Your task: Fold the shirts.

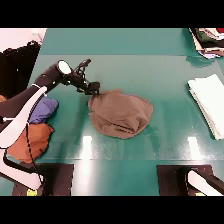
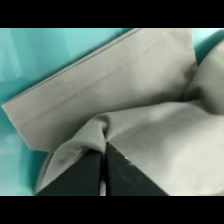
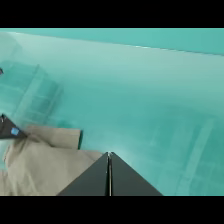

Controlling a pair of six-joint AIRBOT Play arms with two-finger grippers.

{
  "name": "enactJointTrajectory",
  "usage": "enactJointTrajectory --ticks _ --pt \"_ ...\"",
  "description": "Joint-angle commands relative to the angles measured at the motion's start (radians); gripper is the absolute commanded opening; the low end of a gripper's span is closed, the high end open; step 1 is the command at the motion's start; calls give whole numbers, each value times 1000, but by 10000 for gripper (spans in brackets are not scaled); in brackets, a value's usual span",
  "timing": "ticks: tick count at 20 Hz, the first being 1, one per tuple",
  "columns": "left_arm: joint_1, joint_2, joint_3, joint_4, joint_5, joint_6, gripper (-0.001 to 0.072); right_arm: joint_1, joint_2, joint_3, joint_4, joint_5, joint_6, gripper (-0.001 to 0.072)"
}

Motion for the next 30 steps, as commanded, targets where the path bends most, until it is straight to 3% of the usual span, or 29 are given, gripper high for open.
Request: enactJointTrajectory --ticks 1,6,9,10,12,13,17,21,30 --pt "37 20 92 12 -53 2 26 0 2 -29 -1 25 1 13" --pt "82 185 299 177 -76 3 26 2 18 -352 2 14 39 13" --pt "82 248 330 186 -76 10 26 58 4 -609 8 -105 38 18" --pt "82 252 331 186 -82 10 26 97 -16 -674 14 -152 38 64" --pt "82 248 330 187 -107 10 26 205 -84 -761 46 -252 37 447" --pt "82 246 327 188 -123 10 26 263 -129 -783 71 -309 37 474" --pt "82 246 325 211 -161 10 26 460 -334 -712 149 -521 36 442" --pt "82 246 325 211 -180 10 27 576 -535 -503 160 -620 37 442" --pt "82 246 325 211 -180 10 27 636 -891 -58 169 -552 84 424"
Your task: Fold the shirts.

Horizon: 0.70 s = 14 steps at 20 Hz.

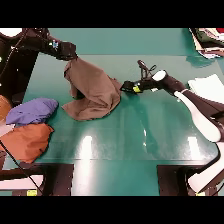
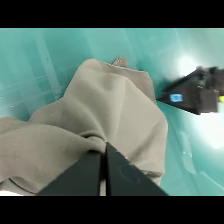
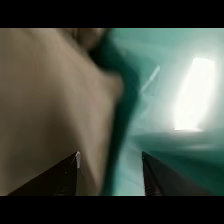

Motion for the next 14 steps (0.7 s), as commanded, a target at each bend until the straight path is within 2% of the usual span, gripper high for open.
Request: enactJointTrajectory --ticks 1,2,4,8,11,14 --pt "0 1 1 0 -1 0 27 22 -129 161 -1 56 36 402" --pt "0 1 1 0 -1 0 27 23 -152 198 -1 76 36 221" --pt "0 2 2 0 -1 0 26 23 -170 254 -5 81 35 13" --pt "0 76 35 71 26 -1 25 -22 -57 348 -157 122 35 11" --pt "0 213 95 100 40 0 25 -92 127 438 -305 253 35 11" --pt "0 361 123 61 44 -2 25 -151 289 559 -369 435 35 11"
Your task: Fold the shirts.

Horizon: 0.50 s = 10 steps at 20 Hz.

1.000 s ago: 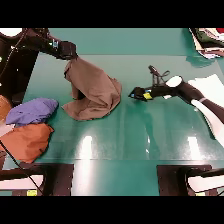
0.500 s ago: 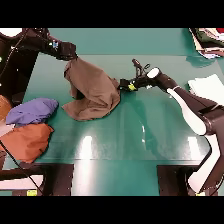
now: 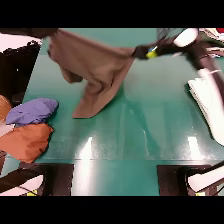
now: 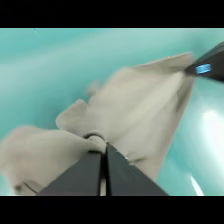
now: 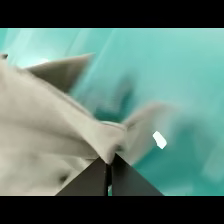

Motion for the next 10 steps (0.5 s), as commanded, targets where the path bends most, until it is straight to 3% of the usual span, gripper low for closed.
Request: enactJointTrajectory --ticks 1,6,10 --pt "0 158 29 -38 14 -3 25 -61 180 128 -114 215 1 11" --pt "1 285 31 -218 14 -3 25 -76 467 30 -175 248 0 11" --pt "1 317 66 -232 -8 -8 25 -76 631 19 -267 217 1 11"
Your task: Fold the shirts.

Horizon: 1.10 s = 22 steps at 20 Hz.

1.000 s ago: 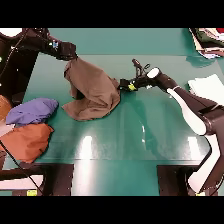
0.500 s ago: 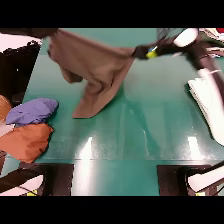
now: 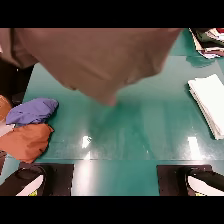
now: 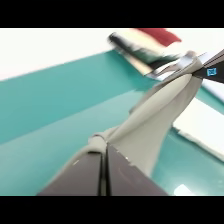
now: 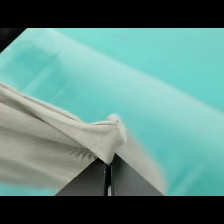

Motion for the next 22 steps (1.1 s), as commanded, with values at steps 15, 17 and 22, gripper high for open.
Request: enactJointTrajectory --ticks 15,17,22 --pt "1 -307 -661 15 -42 39 26 -3 -349 -12 -129 223 87 10" --pt "1 -357 -716 18 38 58 27 -3 -435 -12 -129 195 87 10" --pt "1 -410 -719 18 129 58 29 -3 -550 -12 -127 153 87 11"
